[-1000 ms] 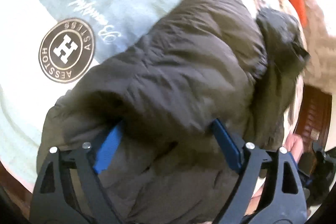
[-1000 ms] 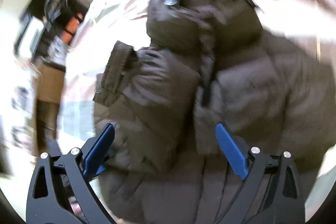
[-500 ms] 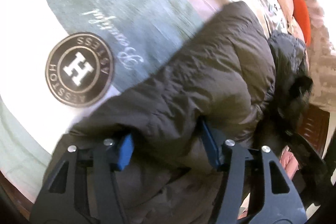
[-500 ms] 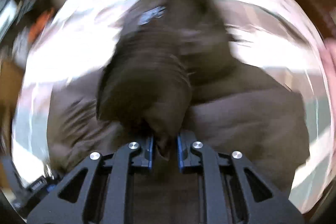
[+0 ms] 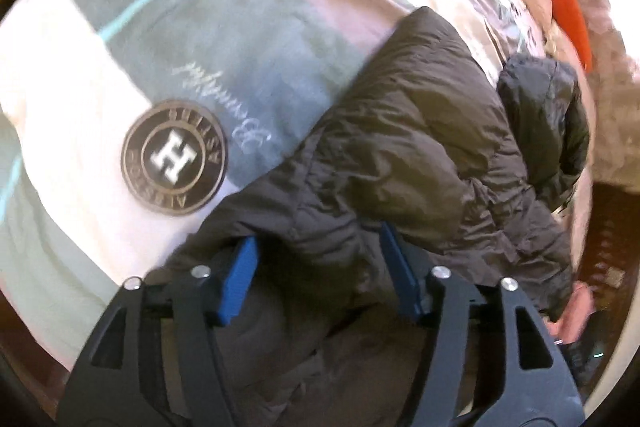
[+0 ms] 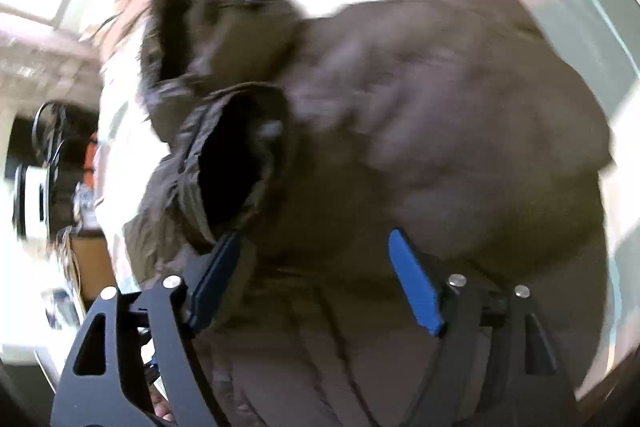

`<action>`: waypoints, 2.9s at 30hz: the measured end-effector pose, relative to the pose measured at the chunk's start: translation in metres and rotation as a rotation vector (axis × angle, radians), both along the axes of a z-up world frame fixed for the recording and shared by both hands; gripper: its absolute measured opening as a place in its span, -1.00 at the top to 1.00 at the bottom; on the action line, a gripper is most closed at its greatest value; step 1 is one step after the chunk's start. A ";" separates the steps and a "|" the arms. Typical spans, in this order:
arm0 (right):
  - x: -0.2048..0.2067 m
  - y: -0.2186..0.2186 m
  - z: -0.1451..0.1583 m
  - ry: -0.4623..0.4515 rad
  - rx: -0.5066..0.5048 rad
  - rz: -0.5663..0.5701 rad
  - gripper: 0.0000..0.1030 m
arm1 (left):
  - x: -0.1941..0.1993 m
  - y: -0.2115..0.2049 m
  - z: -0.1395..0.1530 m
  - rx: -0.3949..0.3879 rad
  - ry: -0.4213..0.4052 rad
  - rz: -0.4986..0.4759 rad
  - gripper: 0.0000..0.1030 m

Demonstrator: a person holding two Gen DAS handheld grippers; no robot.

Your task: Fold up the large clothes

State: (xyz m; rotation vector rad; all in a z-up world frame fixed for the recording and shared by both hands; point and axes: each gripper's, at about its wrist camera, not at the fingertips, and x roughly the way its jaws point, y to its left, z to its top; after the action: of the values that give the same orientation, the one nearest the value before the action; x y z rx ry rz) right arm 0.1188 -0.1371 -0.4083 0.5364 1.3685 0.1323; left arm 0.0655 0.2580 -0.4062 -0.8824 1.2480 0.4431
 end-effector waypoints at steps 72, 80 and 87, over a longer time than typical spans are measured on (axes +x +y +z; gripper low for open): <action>-0.024 0.304 -0.019 -0.131 -0.095 0.801 -0.37 | -0.115 -0.026 0.001 0.184 0.211 -0.128 -0.71; -0.042 0.415 -0.076 -0.108 -0.315 0.990 -0.36 | -0.192 -0.015 -0.045 0.069 0.252 -0.041 -0.72; -0.007 0.437 -0.122 -0.025 -0.359 0.943 -0.53 | -0.223 -0.003 -0.090 0.006 0.262 0.005 -0.96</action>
State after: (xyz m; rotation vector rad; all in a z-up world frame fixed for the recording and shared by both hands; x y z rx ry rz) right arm 0.1122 0.2996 -0.5302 -0.4412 1.4835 0.6365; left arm -0.1580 0.2546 -0.4964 -0.8412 1.4831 0.5802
